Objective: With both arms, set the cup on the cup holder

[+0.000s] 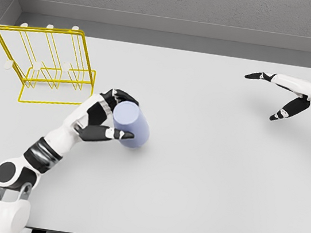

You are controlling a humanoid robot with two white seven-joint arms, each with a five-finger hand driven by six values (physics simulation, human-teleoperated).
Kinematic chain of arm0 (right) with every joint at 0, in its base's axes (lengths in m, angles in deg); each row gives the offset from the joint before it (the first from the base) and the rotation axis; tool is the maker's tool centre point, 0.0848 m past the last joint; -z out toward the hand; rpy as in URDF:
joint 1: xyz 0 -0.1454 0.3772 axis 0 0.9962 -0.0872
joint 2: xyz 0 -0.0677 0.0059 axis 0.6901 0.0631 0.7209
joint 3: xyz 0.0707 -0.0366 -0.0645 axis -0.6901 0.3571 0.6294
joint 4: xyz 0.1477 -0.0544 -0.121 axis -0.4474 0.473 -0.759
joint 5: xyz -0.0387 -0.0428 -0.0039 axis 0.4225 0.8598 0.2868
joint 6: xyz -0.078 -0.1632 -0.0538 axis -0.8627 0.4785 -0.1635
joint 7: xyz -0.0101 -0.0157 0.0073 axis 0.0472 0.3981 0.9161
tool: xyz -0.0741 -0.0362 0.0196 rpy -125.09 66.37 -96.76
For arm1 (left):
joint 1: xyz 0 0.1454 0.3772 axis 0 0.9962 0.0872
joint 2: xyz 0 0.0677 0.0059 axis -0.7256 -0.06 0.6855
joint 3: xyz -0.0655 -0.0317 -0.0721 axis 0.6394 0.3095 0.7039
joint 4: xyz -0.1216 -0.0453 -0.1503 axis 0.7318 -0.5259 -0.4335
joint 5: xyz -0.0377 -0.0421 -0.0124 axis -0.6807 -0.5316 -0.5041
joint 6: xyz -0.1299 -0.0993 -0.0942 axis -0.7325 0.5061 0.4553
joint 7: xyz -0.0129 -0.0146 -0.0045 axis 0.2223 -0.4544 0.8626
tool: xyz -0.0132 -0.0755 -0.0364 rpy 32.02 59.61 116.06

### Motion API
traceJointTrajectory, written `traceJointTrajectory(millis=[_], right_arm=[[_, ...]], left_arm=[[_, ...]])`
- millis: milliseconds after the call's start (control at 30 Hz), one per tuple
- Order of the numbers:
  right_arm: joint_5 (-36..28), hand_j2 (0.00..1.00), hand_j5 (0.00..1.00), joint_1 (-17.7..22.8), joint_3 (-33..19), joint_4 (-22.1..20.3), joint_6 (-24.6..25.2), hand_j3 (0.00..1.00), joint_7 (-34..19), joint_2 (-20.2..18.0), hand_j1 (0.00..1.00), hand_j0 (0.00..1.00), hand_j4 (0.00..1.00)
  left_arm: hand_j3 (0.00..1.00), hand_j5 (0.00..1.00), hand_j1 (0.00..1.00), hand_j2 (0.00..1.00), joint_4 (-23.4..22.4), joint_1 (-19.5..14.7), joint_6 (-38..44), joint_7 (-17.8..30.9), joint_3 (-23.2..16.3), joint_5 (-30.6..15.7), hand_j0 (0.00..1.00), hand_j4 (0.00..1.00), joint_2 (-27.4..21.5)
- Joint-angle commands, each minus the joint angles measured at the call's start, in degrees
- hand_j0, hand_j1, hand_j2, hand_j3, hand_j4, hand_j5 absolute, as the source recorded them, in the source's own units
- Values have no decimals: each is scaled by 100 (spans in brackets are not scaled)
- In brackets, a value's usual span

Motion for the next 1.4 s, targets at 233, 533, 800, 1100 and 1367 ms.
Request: traceJointTrajectory(millis=[233, 533, 800, 1100, 1367], right_arm=[[-41, 100, 100, -9, -12, -3, 13, 100, 2, 14, 100, 100, 100], [-41, 100, 100, 0, -12, -3, 13, 100, 2, 5, 100, 100, 100], [-41, 100, 100, 0, -12, -3, 13, 100, 2, 14, 100, 100, 100], [-40, 100, 100, -9, -12, -3, 13, 100, 2, 14, 100, 100, 100], [-32, 100, 100, -9, -3, -3, 13, 100, 2, 23, 100, 100, 100]], left_arm=[[45, 45, 45, 45, 134, -158, -23, -4, 452, -652, 45, 45, -393], [45, 45, 45, 45, 134, -580, -23, -4, 636, -880, 45, 45, -666], [45, 45, 45, 45, 125, -1037, 12, -4, 900, -942, 45, 45, -824], [45, 45, 45, 45, 63, -1345, 100, -4, 1234, -994, 45, 45, -1053], [45, 45, 45, 45, -297, -1652, 285, -4, 1313, -986, 45, 45, -1193]])
